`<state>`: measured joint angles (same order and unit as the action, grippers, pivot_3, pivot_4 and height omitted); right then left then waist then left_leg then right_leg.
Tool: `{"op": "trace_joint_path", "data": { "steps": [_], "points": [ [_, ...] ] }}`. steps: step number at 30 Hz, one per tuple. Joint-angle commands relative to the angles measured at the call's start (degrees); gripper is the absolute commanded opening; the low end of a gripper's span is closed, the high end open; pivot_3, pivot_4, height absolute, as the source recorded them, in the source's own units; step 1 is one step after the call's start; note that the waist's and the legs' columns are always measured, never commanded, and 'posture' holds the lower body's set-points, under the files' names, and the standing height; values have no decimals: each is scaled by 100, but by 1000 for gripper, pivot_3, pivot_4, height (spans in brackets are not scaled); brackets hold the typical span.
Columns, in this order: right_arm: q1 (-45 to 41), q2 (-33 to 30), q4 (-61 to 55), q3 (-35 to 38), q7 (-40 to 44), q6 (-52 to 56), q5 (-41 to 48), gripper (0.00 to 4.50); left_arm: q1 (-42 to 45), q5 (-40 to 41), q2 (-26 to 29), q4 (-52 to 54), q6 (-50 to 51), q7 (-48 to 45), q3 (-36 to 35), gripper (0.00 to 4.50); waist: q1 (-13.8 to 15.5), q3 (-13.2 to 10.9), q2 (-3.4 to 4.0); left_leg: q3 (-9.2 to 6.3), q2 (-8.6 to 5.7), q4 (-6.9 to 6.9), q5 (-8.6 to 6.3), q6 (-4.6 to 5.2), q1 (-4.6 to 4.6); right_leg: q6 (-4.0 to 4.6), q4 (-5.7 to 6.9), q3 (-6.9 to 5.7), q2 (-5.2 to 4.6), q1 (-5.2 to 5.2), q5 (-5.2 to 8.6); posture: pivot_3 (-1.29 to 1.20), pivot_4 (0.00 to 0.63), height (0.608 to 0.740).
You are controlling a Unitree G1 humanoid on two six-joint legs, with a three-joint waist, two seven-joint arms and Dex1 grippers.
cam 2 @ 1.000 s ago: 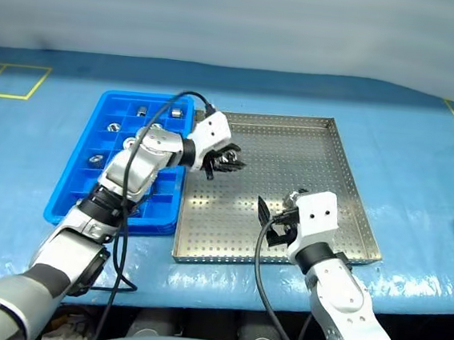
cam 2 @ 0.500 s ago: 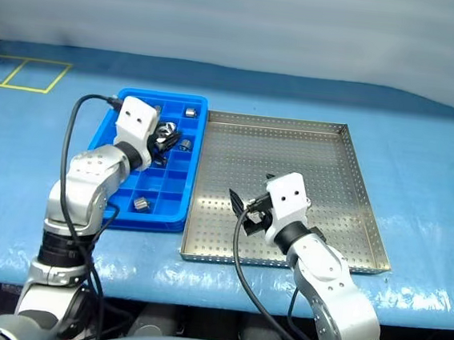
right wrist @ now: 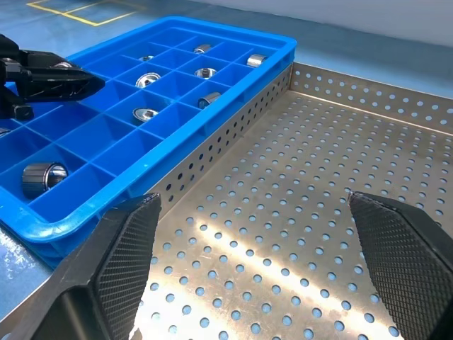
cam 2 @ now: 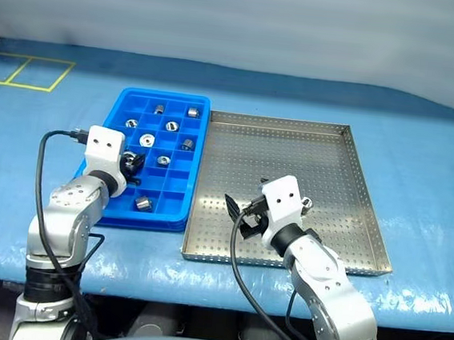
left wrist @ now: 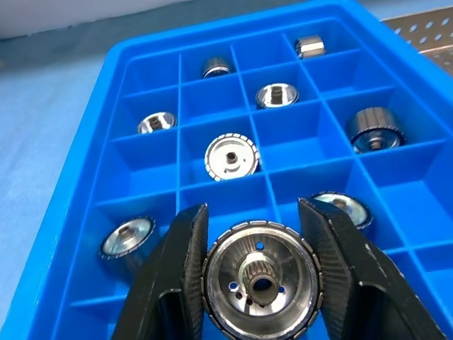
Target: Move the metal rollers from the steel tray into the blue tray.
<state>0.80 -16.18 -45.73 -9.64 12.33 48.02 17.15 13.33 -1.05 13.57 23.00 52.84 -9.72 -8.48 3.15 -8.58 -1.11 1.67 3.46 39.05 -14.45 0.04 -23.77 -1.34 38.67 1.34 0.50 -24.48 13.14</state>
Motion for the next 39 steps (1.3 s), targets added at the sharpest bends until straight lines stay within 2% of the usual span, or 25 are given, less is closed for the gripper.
{"op": "trace_joint_path", "data": {
  "steps": [1, 8, 15, 17, 21, 29, 34, 39],
  "points": [
    [-47, 15, -168, 50, 10, -45, 62, 4500, -104, 79, -89, 388, 54, 147, -130, 1720, 0, 0, 0, 0, 0, 0, 0, 0, 0, 0, 0, 1, -1, 0, 0, 194, 150, 740],
    [-21, 27, -192, 52, -9, -32, 65, 4500, -314, 162, -97, 248, 100, 181, -142, 1720, -1, 0, -1, -2, 1, 0, 0, 0, 0, 6, -1, -1, 0, -1, 3, 187, 150, 740],
    [79, 13, -326, 165, -44, -3, 90, 4500, -240, 245, -66, 280, 34, 250, -168, 4062, -11, 0, -1, -1, 1, -1, 0, 0, 0, 6, -1, -1, -1, -1, 4, 170, 150, 740],
    [202, 32, -420, 204, -90, -2, 94, 4500, -109, 353, -37, 346, -35, 141, -158, 4468, -14, -1, -1, -1, 1, -1, 0, 0, -1, 7, -1, -1, -1, -1, 4, 158, 150, 740],
    [359, 67, -537, 340, -212, 4, 59, 4500, 320, 724, 28, 229, -316, -333, 47, 4468, -14, -2, -4, 0, 1, 0, 0, 0, -3, 12, -2, -6, -2, -1, 7, 134, 150, 740],
    [964, 73, -1026, 791, -476, 18, 19, 4500, 1087, 1242, 258, -460, -589, -1471, 926, 4468, -159, -2, -3, 14, -1, -2, -1, 0, -3, 23, -7, 4, -2, -3, 14, 30, 150, 740],
    [1533, 218, -1370, 1090, -691, -45, -5, 4500, 1945, 1336, 159, -1295, -827, -2225, 1755, 4468, -223, -2, -4, 14, 1, -2, 0, 0, -3, 27, -6, -3, 2, -2, 17, -33, 150, 740],
    [1894, 192, -1427, 1048, -907, -313, -89, 4500, 2707, 1113, -291, -2567, -1737, -2708, 2421, 4468, -371, -1, -3, 26, -6, 1, 0, 1, -3, 27, -9, 10, -1, -2, 17, -92, 150, 740]
  ]
}}
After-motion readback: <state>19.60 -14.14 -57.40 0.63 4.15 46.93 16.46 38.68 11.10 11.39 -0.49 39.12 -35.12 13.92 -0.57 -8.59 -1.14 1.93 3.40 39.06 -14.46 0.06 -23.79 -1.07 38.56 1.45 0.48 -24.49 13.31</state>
